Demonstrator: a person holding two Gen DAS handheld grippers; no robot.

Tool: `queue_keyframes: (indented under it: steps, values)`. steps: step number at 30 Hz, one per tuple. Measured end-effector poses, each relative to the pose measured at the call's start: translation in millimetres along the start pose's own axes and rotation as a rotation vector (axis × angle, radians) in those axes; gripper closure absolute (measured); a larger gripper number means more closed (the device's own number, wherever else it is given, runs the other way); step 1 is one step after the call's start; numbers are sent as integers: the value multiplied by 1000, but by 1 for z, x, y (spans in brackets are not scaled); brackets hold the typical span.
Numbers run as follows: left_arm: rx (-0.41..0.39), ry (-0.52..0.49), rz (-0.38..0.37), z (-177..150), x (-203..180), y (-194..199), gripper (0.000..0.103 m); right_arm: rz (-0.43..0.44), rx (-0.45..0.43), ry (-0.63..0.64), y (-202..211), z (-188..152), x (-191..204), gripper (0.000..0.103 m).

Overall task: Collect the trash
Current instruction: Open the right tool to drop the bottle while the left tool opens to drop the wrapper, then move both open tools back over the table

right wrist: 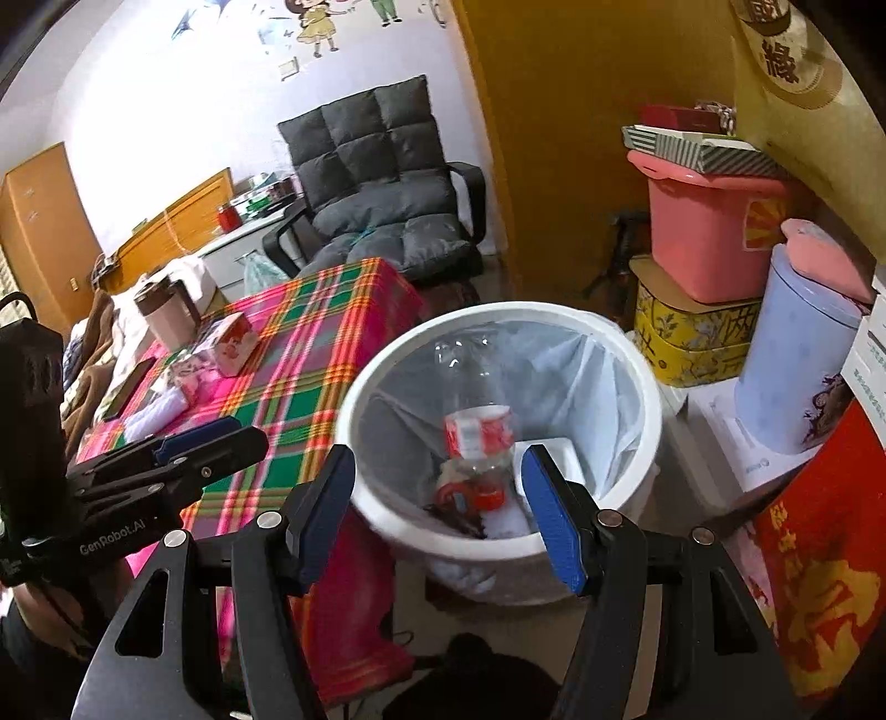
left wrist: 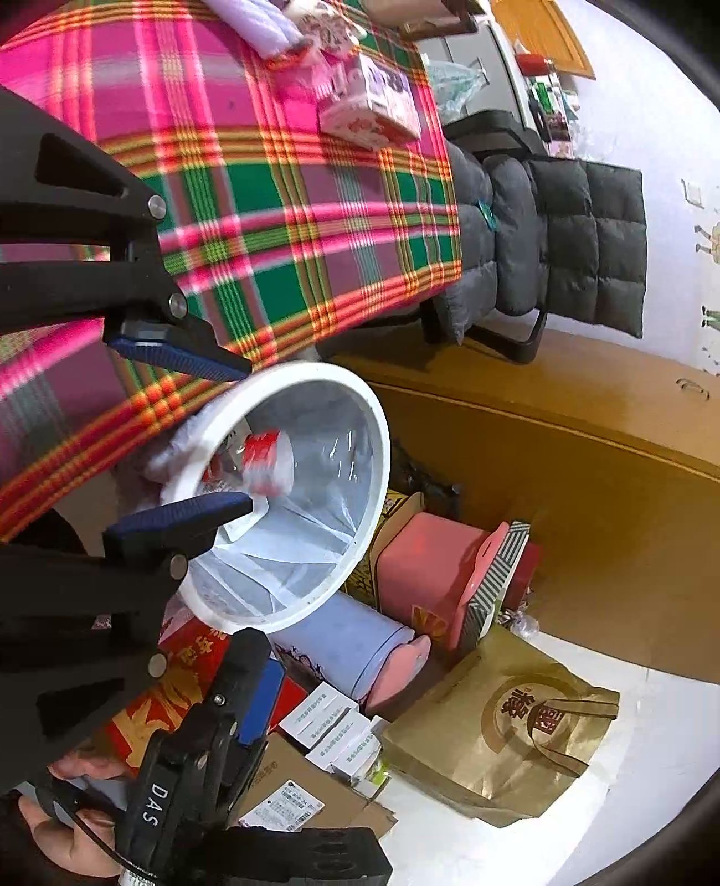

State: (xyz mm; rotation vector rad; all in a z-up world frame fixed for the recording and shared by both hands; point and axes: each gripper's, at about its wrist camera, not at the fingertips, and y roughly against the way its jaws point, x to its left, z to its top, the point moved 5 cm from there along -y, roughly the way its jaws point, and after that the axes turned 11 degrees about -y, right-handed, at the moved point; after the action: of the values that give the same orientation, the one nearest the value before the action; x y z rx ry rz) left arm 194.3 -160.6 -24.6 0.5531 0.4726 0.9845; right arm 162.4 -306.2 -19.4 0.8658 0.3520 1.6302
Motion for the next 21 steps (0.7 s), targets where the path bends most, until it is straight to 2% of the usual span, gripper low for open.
queue_keyframes:
  steps: [10,21]
  values:
    - [-12,33,68,-27,20,42,62,66,17,56,3,-17,35,39]
    - [-25,60,132,-46,38,69,62,119,45,103,-1,-29,64,39]
